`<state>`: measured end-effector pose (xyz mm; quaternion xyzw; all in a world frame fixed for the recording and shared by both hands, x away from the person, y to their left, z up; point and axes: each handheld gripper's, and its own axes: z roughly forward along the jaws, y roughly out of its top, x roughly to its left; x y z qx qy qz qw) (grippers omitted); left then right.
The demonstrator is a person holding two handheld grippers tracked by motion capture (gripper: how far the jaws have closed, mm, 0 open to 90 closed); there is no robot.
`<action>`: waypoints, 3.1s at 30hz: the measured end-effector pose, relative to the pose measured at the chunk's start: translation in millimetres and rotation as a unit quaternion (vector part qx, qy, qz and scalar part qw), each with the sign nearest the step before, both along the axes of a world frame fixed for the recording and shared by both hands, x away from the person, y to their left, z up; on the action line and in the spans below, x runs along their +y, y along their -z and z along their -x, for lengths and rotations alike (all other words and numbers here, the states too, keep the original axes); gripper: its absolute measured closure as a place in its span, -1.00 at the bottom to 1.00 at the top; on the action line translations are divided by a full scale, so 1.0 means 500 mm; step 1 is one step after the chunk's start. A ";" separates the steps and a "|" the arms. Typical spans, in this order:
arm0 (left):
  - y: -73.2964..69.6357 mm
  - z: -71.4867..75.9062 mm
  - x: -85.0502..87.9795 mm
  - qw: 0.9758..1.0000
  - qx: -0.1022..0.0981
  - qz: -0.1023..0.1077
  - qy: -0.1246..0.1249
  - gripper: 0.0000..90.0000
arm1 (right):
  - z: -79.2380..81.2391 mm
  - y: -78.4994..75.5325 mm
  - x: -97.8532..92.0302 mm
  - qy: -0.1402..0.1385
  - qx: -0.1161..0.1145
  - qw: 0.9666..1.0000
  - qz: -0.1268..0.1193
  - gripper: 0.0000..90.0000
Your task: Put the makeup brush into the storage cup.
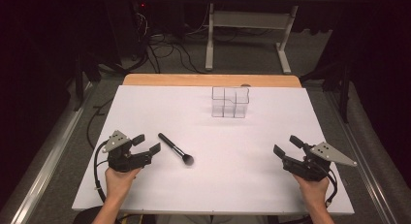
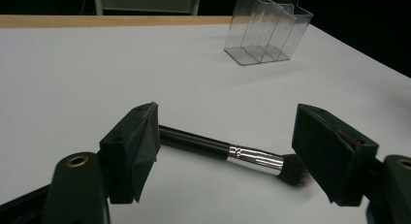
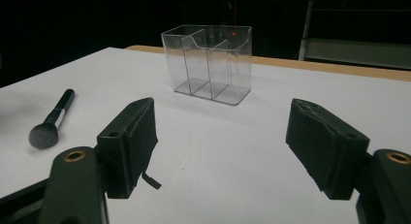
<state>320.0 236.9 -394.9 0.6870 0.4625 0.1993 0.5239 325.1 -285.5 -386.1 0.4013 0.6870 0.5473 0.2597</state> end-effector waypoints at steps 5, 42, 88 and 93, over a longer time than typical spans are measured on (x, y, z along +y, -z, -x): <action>-0.001 0.003 -0.001 1.000 -0.002 0.001 0.000 -0.43 | 0.003 -0.002 0.001 0.000 -0.006 1.000 0.001 -0.37; -0.047 -0.023 -0.018 1.000 -0.013 0.013 0.001 -0.47 | 0.006 -0.001 -0.002 0.002 -0.007 1.000 -0.005 -0.38; -0.112 -0.155 -0.119 0.999 -0.025 0.001 0.034 -0.47 | 0.007 0.000 0.001 -0.002 -0.005 1.000 -0.003 -0.38; -0.114 -0.172 -0.139 0.999 -0.017 -0.012 0.044 -0.47 | 0.006 0.001 0.000 -0.002 -0.006 1.000 -0.002 -0.38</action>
